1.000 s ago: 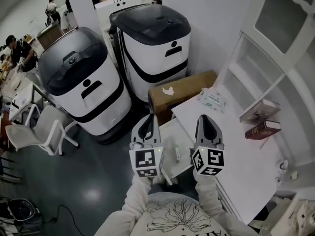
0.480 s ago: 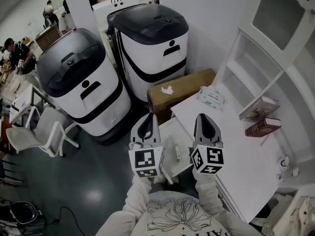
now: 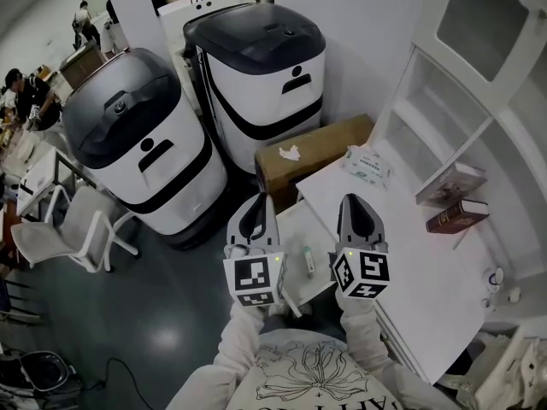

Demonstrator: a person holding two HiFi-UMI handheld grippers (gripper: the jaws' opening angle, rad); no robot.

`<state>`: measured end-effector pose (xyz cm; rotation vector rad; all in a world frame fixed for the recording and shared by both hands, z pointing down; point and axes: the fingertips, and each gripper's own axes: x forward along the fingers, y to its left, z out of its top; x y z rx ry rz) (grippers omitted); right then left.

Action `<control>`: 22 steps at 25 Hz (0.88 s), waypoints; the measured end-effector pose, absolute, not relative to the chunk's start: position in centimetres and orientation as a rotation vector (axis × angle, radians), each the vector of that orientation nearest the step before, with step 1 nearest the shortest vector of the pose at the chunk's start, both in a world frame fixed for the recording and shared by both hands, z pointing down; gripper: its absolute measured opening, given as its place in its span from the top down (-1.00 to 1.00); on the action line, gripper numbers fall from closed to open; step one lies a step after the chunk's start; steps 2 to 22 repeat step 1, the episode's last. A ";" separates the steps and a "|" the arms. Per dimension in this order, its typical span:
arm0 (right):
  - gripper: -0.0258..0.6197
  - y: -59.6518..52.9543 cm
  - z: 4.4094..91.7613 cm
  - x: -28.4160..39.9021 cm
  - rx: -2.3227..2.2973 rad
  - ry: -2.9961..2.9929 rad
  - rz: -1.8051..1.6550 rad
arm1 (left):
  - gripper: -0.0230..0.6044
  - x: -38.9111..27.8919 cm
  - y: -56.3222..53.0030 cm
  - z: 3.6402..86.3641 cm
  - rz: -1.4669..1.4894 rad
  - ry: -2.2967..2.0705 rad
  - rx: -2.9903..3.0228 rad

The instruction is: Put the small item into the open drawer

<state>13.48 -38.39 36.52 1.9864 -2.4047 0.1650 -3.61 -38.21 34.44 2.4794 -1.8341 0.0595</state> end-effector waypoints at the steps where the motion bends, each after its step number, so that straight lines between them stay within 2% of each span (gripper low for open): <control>1: 0.86 -38.5 36.5 13.5 1.985 -2.404 0.166 | 0.90 -3.6 -38.2 34.4 0.056 -1.832 2.479; 22: 0.86 -38.5 36.5 13.5 1.985 -2.404 0.166 | 0.90 -3.6 -38.2 34.4 0.056 -1.832 2.479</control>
